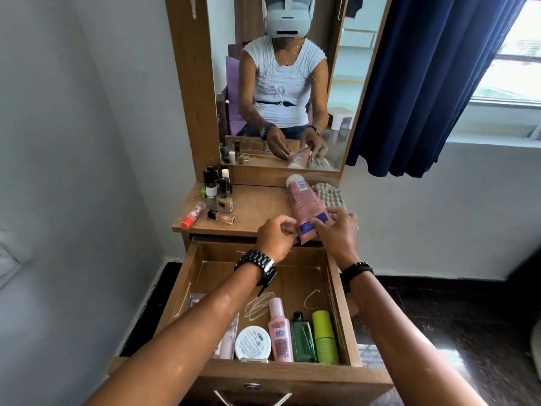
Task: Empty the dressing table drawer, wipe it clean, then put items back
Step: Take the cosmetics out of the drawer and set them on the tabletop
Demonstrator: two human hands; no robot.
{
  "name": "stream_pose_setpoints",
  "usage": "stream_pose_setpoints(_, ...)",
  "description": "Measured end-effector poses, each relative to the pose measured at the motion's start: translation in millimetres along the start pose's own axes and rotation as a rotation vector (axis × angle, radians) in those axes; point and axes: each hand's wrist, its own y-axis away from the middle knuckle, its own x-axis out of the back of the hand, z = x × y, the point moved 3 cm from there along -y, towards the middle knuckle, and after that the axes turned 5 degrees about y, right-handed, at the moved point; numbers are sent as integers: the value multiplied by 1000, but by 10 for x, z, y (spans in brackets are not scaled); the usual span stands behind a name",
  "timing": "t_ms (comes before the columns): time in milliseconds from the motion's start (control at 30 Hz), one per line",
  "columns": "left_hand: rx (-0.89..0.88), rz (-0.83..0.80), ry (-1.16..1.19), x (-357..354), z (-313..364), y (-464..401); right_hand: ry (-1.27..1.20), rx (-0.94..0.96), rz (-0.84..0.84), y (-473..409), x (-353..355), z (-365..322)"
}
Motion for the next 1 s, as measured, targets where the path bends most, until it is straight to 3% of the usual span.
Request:
stream_pose_setpoints(367,74,-75,152,361,-227,263,-119,311,147,649,-66,-342)
stream_pose_setpoints(433,117,-125,97,476,-373,351,-170,373,60,800,-202,-390)
stream_pose_setpoints(500,157,-197,-50,594,-562,441,-140,394,-133,892,-426,-373)
stream_pose_setpoints(600,62,-255,-719,800,-794,607,94,440,-499,1011,-795,-286)
stream_pose_setpoints(667,9,-334,-987,887,-896,720,276,499,-634,1075,-988,-222)
stream_pose_setpoints(800,-1,-495,-1099,931,-1006,770,562,607,-791,1178,-1237,-102)
stream_pose_setpoints(1000,86,-541,-1118,1013,-1149,694,576,579,-824,1202,-1363,59)
